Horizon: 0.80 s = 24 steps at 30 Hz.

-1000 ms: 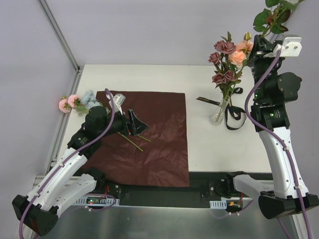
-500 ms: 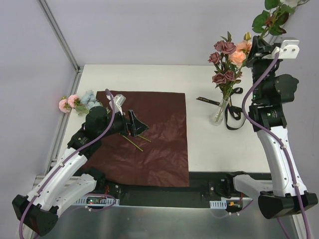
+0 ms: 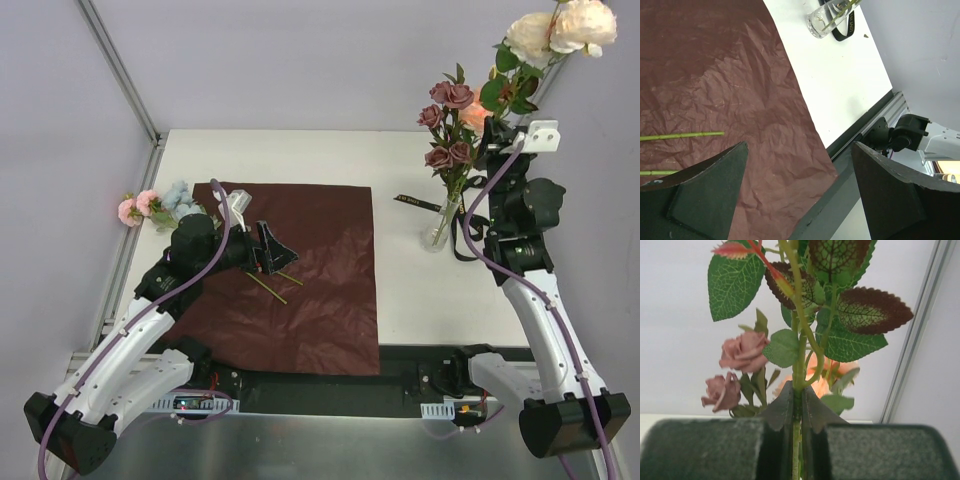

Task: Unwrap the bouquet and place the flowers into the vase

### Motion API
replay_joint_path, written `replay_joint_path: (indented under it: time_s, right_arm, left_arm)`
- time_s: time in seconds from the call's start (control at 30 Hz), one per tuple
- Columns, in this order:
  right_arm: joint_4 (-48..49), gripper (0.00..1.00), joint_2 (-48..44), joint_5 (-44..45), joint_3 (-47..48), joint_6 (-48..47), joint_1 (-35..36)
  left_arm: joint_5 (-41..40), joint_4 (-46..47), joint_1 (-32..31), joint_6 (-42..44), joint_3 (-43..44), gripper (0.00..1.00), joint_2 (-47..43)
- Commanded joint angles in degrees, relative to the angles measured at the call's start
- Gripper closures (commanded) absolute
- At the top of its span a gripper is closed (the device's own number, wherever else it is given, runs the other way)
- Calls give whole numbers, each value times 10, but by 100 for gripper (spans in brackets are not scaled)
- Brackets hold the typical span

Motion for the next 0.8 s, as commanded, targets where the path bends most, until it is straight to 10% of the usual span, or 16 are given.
replay_joint_path:
  time_s: [0.0, 0.77]
  right_arm:
    - [87, 99, -34, -11, -38, 8, -7]
    - [56, 83, -70, 31, -161, 40, -14]
  left_arm:
    - [3, 8, -1, -3, 7, 16, -10]
    - [6, 8, -1, -11, -4, 16, -25]
